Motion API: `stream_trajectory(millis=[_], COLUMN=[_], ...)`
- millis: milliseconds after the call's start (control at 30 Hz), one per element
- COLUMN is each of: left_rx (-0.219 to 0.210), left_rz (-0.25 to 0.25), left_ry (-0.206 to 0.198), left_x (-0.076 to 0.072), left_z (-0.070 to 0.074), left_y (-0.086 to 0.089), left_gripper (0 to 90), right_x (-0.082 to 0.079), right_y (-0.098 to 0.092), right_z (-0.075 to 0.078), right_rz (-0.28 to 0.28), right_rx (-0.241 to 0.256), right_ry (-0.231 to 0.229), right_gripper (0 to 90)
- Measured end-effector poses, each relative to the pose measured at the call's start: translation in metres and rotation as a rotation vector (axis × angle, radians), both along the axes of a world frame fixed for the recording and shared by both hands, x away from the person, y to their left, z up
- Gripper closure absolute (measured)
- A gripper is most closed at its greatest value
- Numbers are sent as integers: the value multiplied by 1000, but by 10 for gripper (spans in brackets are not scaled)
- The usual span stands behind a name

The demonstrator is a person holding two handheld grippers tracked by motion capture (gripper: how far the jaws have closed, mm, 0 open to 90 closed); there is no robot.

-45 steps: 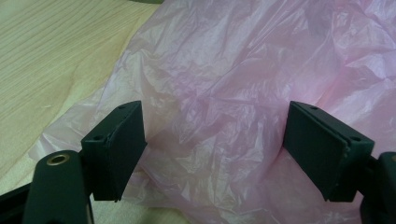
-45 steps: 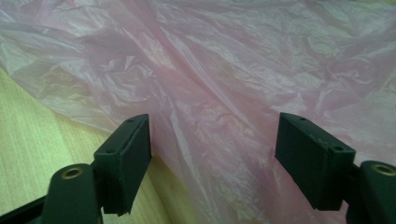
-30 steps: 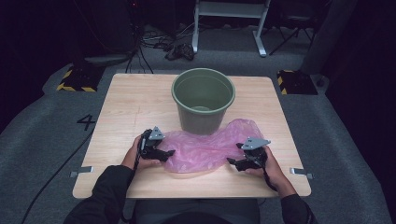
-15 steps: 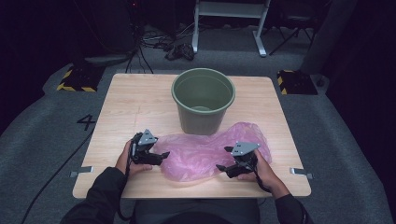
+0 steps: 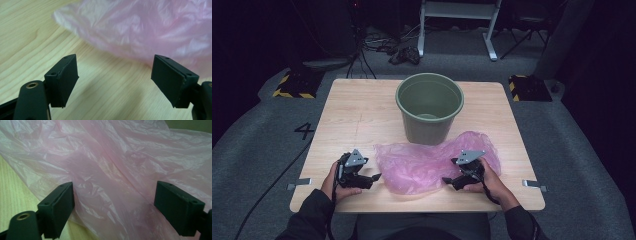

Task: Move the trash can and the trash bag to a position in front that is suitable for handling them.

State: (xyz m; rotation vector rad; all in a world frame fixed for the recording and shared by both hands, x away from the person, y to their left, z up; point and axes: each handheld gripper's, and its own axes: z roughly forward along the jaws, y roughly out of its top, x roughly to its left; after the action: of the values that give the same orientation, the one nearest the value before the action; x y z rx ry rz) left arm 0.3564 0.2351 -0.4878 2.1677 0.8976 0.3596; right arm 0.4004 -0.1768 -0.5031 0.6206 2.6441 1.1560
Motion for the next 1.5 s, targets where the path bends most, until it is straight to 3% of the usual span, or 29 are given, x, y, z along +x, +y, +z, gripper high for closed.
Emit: stream_trajectory(millis=[267, 333, 533, 733, 967, 1500], left_rx=[24, 36, 39, 31, 34, 29], left_rz=[9, 14, 17, 11, 8, 13], left_ry=[23, 29, 10, 1, -1, 3], left_x=[0, 2, 8, 12, 13, 20], left_z=[-7, -9, -14, -15, -15, -15], left_y=[6, 8, 9, 7, 7, 6], left_gripper=[220, 219, 208, 202, 202, 195], right_x=[6, 6, 6, 6, 3, -4], right_y=[0, -1, -7, -8, -10, -40], right_z=[1, 2, 3, 3, 5, 24], right_rz=[23, 5, -34, -46, -66, -108], right_rx=[-8, -6, 26, 25, -5, 70], right_ry=[4, 1, -10, -31, -77, -166], right_gripper=[192, 269, 626, 809, 874, 889])
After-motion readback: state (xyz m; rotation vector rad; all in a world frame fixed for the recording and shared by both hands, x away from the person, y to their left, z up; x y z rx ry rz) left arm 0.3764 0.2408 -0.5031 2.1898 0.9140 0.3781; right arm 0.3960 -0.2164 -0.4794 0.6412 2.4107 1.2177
